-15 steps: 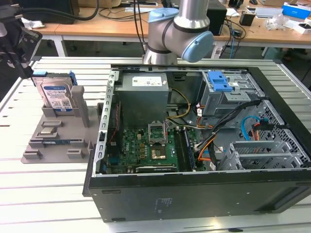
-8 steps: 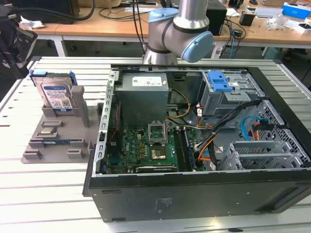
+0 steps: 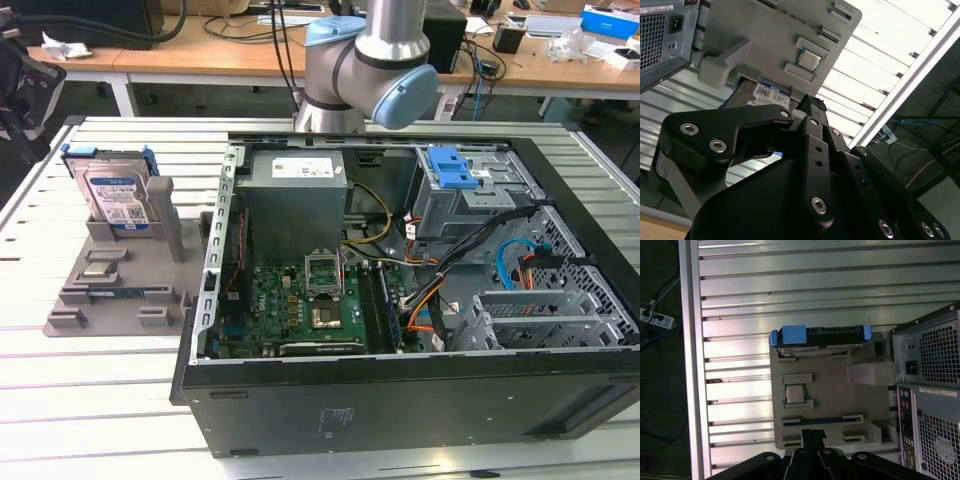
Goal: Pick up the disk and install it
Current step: 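Reach for the disk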
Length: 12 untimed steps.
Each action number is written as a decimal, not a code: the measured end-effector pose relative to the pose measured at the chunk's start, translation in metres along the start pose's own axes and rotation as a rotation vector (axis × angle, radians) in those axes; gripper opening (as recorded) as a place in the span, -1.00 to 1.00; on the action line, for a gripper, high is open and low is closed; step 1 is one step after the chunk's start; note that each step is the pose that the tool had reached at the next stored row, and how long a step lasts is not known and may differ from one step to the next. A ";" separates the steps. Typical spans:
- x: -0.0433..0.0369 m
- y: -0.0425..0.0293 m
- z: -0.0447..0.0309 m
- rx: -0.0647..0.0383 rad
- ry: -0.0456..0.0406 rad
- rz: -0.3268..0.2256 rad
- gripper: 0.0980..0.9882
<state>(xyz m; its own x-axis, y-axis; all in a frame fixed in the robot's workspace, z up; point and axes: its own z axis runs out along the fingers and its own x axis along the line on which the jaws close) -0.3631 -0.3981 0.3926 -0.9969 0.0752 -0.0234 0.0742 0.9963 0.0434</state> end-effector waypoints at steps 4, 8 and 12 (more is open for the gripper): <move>0.0057 -0.0004 -0.0001 0.000 -0.0001 0.000 -0.98; 0.0133 -0.0010 -0.0003 0.000 0.0000 0.000 -0.98; 0.0176 -0.0013 -0.0004 0.000 0.0000 0.000 -0.98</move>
<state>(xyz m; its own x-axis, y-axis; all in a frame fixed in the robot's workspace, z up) -0.3808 -0.3980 0.3925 -0.9969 0.0753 -0.0234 0.0742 0.9963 0.0434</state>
